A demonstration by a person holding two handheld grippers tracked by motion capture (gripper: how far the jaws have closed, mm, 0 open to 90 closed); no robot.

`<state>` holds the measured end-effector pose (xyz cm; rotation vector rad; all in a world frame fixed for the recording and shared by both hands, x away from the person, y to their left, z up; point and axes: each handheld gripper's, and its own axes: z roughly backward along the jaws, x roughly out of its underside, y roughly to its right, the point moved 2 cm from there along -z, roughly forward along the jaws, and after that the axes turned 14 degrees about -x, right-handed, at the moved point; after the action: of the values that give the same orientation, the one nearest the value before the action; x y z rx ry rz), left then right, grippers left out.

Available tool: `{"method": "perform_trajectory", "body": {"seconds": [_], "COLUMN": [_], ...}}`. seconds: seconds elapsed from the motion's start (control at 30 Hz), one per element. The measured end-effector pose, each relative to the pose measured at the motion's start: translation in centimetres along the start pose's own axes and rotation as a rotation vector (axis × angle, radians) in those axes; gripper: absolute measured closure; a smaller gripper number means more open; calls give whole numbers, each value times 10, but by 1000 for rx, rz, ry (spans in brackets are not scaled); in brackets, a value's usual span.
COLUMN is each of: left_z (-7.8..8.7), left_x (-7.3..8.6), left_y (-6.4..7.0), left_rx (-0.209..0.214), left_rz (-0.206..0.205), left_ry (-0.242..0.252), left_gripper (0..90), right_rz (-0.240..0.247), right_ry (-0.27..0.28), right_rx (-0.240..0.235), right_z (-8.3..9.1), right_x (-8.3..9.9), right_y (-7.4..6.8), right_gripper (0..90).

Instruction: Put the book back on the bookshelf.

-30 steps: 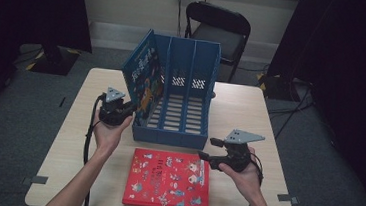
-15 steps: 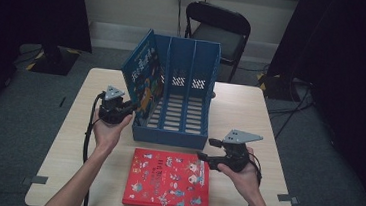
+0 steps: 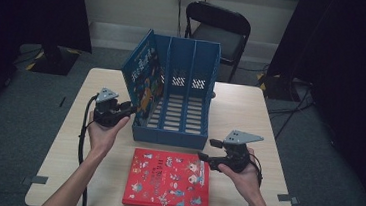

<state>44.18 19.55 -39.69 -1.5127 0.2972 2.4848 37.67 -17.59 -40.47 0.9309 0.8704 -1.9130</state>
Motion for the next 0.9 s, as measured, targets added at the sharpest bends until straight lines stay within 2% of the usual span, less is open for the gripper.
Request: {"method": "perform_trajectory", "body": {"seconds": [0.2,0.37,0.47,0.63,0.7,0.73,0.83,0.9], "left_z": [14,21,27,32,32,32,31,31], "left_x": [12,21,31,49,56,60,71,77], "left_y": [0,4,8,15,19,21,26,28], "left_rx": [86,101,121,130,146,147,173,187], "left_rz": [-47,-84,-90,-117,-136,-158,-172,-165], "left_ry": [-14,-47,-68,-109,-129,-140,-173,-194], "left_gripper": [698,740,743,694,681,683,682,674], "right_rz": [-6,-18,-22,-30,-26,-25,-33,-49], "right_ry": [-12,-27,-47,-92,-106,-109,-114,-117], "right_rx": [8,15,18,16,20,17,16,15], "right_z": [-1,-1,-1,-6,-9,-11,-15,-17], "right_x": [4,11,19,32,37,39,46,49], "right_y": [-1,-3,-4,-7,-8,-9,-8,-6], "right_gripper": [322,319,324,332,340,343,345,342]}}
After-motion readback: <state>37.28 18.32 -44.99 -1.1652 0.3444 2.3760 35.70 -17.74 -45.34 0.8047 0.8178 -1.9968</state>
